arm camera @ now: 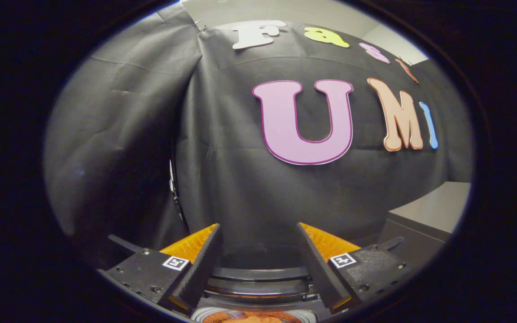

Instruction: Put the clothes into the washing machine and then close the washing machine lid.

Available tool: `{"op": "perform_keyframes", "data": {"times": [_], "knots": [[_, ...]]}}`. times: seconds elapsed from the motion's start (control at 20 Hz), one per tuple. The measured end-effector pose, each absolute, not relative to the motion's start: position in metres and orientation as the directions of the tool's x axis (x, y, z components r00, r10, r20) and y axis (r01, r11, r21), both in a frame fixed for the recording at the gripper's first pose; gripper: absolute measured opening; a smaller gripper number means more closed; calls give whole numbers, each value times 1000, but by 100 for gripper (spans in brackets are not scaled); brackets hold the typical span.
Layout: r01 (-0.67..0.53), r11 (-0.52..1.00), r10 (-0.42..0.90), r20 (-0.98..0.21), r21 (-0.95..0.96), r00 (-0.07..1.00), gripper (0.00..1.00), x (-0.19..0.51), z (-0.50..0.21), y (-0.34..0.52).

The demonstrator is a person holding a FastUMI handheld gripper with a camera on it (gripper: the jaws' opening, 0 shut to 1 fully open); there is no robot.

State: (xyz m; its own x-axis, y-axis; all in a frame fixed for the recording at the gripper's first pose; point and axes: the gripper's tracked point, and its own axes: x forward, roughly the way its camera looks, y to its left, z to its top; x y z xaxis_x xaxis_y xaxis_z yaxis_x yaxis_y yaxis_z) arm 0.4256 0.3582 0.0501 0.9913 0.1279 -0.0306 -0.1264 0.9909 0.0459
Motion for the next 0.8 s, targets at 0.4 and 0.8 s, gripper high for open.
{"op": "perform_keyframes", "data": {"times": [0.4, 0.8], "knots": [[-124, 991, 125, -23, 41, 992, 98, 407, 48, 355], [-115, 992, 113, 49, 41, 992, 98, 385, 47, 352]]}}
